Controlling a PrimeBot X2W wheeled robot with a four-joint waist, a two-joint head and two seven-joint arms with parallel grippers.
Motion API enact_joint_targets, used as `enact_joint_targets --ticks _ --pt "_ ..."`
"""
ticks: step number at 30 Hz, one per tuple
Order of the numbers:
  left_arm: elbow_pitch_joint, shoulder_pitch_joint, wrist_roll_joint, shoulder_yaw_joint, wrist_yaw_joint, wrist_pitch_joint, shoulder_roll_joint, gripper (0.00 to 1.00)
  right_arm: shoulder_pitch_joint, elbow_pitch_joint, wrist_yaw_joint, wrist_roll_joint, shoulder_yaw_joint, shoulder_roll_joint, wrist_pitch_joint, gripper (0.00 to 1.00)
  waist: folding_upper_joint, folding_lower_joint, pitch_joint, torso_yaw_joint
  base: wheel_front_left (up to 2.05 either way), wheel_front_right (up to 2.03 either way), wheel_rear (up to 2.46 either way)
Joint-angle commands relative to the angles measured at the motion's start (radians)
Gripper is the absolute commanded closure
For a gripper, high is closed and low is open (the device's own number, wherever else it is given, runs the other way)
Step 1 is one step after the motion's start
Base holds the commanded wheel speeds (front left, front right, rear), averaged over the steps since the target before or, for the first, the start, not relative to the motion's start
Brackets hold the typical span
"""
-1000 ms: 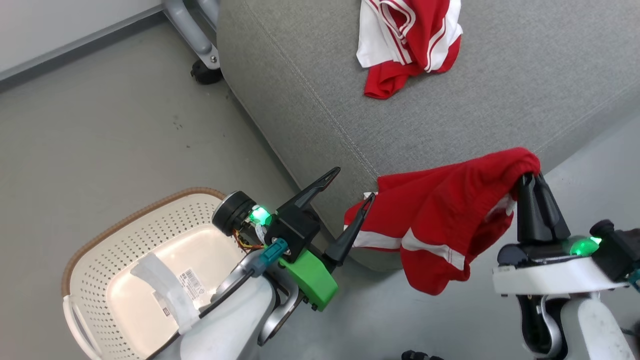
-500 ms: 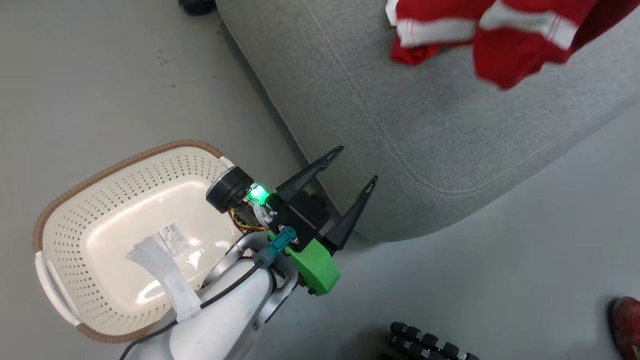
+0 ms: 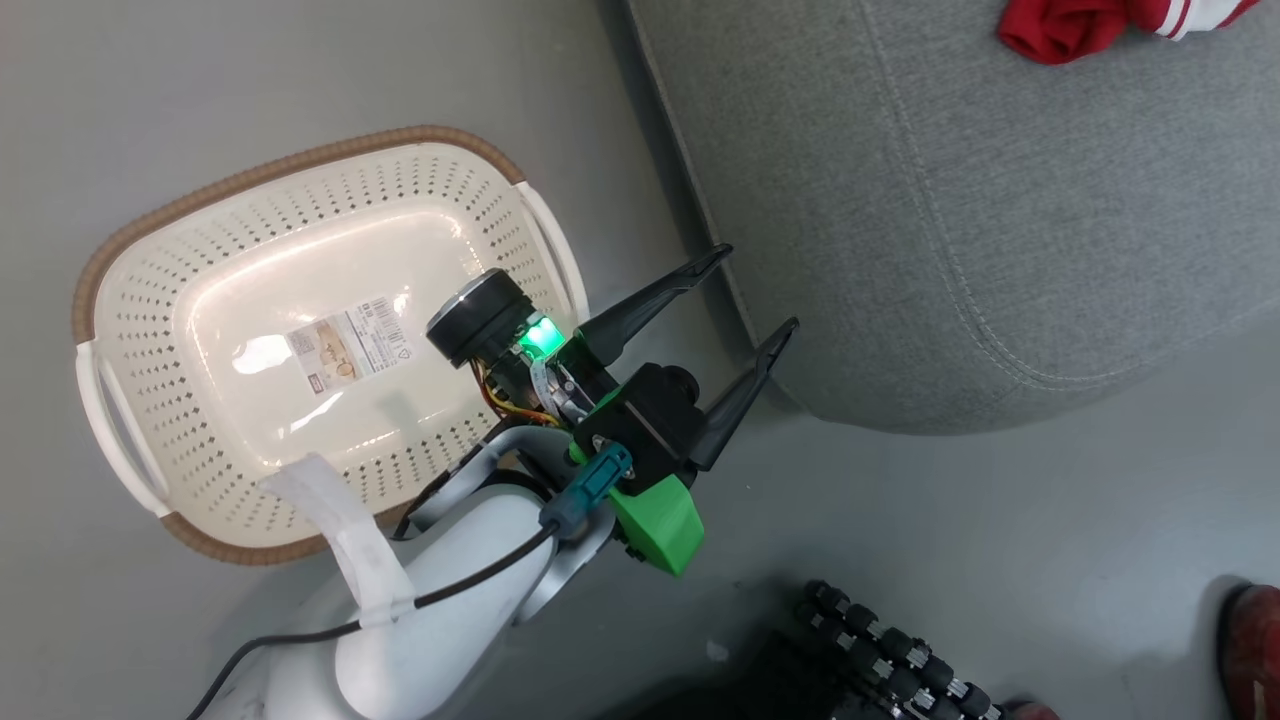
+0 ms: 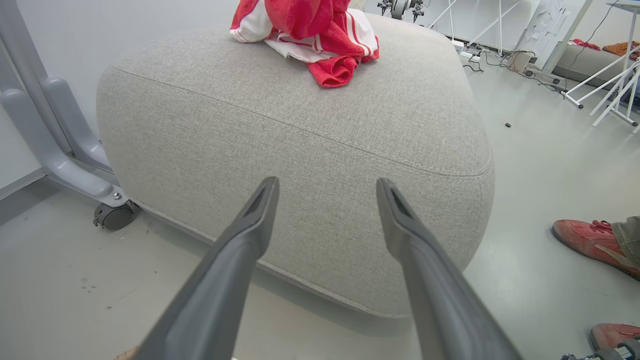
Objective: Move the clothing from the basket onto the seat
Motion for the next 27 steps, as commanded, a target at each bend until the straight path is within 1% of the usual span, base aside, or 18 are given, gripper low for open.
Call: enact_joint_targets --ticks 1,4,6,9,10,11,12,15,19,20,23,26,27 --pt "-0.002 -0.022 0.008 -0.001 -0.004 -0.003 -0.005 0.0 0.043 0.05 -0.001 -0.014 -0.022 0.02 0.0 1.0 0.0 -0.0003 0.059 0.058 0.0 0.0 0.0" --pt "0.005 -0.026 0.004 -0.005 -0.005 -0.011 -0.004 0.0 0.105 0.158 -0.001 -0.039 -0.067 0.066 0.0 1.0 0.0 -0.0003 0.057 0.06 0.0 0.0 0.0" --pt "0.006 -0.017 -0.006 -0.004 -0.002 -0.02 -0.003 0.0 0.14 0.205 -0.001 -0.053 -0.1 0.092 0.0 1.0 0.0 -0.0003 0.048 0.059 0.0 0.0 0.0" --pt "0.008 -0.003 -0.018 0.004 0.007 -0.033 -0.001 0.0 0.175 0.231 -0.001 -0.078 -0.18 0.129 0.0 1.0 0.0 -0.0003 0.032 0.059 0.0 0.0 0.0" --pt "0.011 0.003 -0.023 0.008 0.012 -0.039 0.0 0.0 0.192 0.233 -0.001 -0.096 -0.208 0.15 0.0 0.84 0.0 -0.0003 0.022 0.058 0.0 0.0 0.0" --pt "0.015 0.009 -0.026 0.011 0.018 -0.043 0.0 0.0 0.204 0.233 -0.001 -0.112 -0.23 0.163 0.0 0.27 0.0 -0.0003 0.014 0.057 0.0 0.0 0.0" --pt "0.018 0.014 -0.027 0.017 0.027 -0.048 -0.002 0.0 0.216 0.229 -0.001 -0.129 -0.256 0.175 0.0 0.0 0.0 -0.0003 0.003 0.057 0.0 0.0 0.0" --pt "0.04 0.03 -0.045 0.02 0.039 -0.076 -0.016 0.0 0.263 0.194 -0.001 -0.189 -0.334 0.214 0.0 0.0 0.0 -0.0003 -0.044 0.062 0.0 0.0 0.0" --pt "0.07 0.053 -0.074 0.03 0.046 -0.133 -0.045 0.0 0.343 0.131 -0.001 -0.237 -0.399 0.26 0.0 0.0 0.0 -0.0003 -0.113 0.083 0.0 0.0 0.0" --pt "0.081 0.065 -0.089 0.034 0.044 -0.154 -0.053 0.0 0.371 0.11 -0.001 -0.241 -0.408 0.281 0.0 0.0 0.0 -0.0003 -0.139 0.092 0.0 0.0 0.0" --pt "0.11 0.093 -0.121 0.054 0.053 -0.201 -0.076 0.0 0.448 0.043 -0.001 -0.231 -0.401 0.331 0.0 0.0 0.0 -0.0003 -0.207 0.121 0.0 0.0 0.0" --pt "0.14 0.137 -0.158 0.083 0.07 -0.226 -0.102 0.0 0.552 -0.026 -0.001 -0.209 -0.361 0.383 0.0 0.0 0.0 -0.0003 -0.281 0.165 0.0 0.0 0.0" --pt "0.143 0.15 -0.169 0.098 0.077 -0.233 -0.11 0.0 0.591 -0.043 -0.001 -0.199 -0.331 0.399 0.0 0.0 0.0 -0.0003 -0.305 0.183 0.0 0.0 0.0"
